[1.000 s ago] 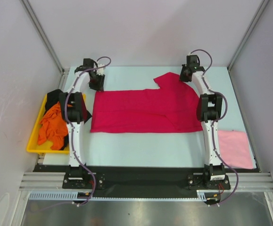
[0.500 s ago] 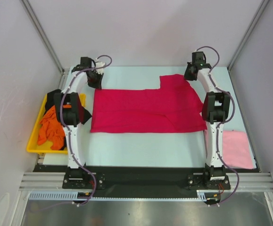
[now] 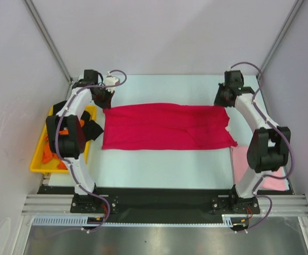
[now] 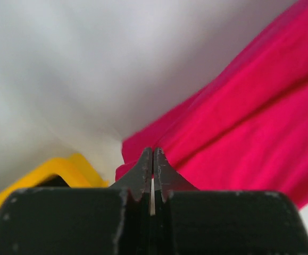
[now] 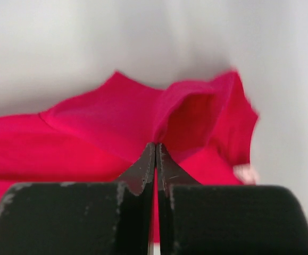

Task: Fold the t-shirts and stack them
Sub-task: Fold the tshirt

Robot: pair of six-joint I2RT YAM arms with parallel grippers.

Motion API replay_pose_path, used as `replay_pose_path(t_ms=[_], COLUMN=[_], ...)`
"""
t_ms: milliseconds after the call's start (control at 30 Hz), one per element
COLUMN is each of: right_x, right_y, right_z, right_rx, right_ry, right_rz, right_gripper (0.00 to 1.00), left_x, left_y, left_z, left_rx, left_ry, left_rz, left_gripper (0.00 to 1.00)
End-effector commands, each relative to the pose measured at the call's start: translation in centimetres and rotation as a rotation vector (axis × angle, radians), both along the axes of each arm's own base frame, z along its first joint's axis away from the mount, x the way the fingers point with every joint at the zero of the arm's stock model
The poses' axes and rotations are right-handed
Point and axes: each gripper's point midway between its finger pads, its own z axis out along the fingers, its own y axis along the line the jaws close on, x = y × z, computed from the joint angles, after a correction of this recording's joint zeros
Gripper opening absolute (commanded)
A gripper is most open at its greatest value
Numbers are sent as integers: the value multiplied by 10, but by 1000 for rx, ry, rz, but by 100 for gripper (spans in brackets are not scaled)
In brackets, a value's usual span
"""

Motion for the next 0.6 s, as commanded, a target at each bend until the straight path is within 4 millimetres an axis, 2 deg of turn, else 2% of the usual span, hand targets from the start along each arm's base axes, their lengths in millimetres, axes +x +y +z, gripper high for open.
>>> replay_pose_path(t_ms=[0,33,67,133,167,233,333,467,567], right_x=[-47,-58,-75,-89,-101,-108,-108,-97,-81], right_y=[1,3,4,4,-1,-5,-7,3,-3], right_z=[-6,-13,-21,-35,-52,-60,-73,-73,-62], right_rx=[-3,0,-4,12,1,25,34,70,106], right_ry=[35,52,64,93,135,148,152,149,116], right_rz=[-50,-53,-55,-81,-99,-123,-121,-106,-126], right_gripper=[0,0,0,0,0,0,0,0,0], left_x=[-26,-38,-43,-57,-59,-61,-55,-42,-26], left_y=[0,1,2,7,9,16,17,16,16], left_z=[12,1,2,-12,-17,-28,-29,-24,-13], left_rx=[44,52,65,99,116,157,160,146,142], left_ry=[-43,-8,-10,16,22,25,13,-7,-50], left_rz=[-119,-131,-142,-175,-179,-177,-167,-143,-115], left_gripper=[0,0,0,0,0,0,0,0,0])
